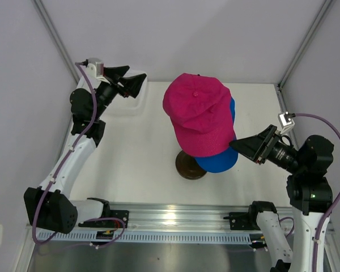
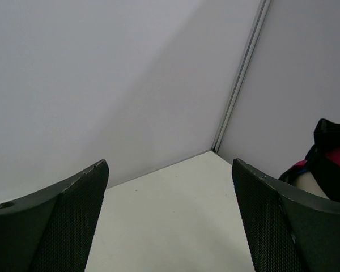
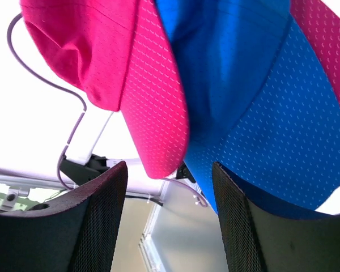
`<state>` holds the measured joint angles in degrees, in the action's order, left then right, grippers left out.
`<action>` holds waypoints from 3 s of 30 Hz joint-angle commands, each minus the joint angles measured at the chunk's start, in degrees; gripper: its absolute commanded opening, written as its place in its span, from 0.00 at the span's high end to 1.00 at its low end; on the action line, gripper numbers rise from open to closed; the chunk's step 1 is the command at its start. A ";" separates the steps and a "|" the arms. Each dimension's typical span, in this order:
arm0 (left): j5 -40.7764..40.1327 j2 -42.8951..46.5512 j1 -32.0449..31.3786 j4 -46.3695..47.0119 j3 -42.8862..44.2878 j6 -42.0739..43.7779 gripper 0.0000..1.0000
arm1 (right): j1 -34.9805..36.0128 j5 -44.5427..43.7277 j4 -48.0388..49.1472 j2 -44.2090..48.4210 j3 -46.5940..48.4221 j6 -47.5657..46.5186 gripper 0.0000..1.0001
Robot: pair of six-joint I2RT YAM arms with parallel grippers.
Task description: Stack the hats
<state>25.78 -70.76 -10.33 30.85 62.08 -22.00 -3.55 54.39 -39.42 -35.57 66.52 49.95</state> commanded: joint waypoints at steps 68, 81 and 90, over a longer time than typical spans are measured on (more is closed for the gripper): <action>-4.25 3.26 -3.21 1.85 -1.97 -0.33 0.10 | 23.15 -18.80 58.75 -5.29 -12.21 37.14 1.00; -4.33 3.17 -3.30 2.02 -1.88 0.11 0.10 | 18.93 -20.29 66.93 2.00 -21.16 46.62 1.00; -4.69 3.70 -3.38 1.76 -1.97 0.82 0.10 | 12.60 -13.44 66.23 5.16 -25.30 52.62 1.00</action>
<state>20.21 -67.64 -13.23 31.14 60.31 -22.81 9.56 37.47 25.10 -30.52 40.62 100.49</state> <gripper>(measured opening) 0.898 0.019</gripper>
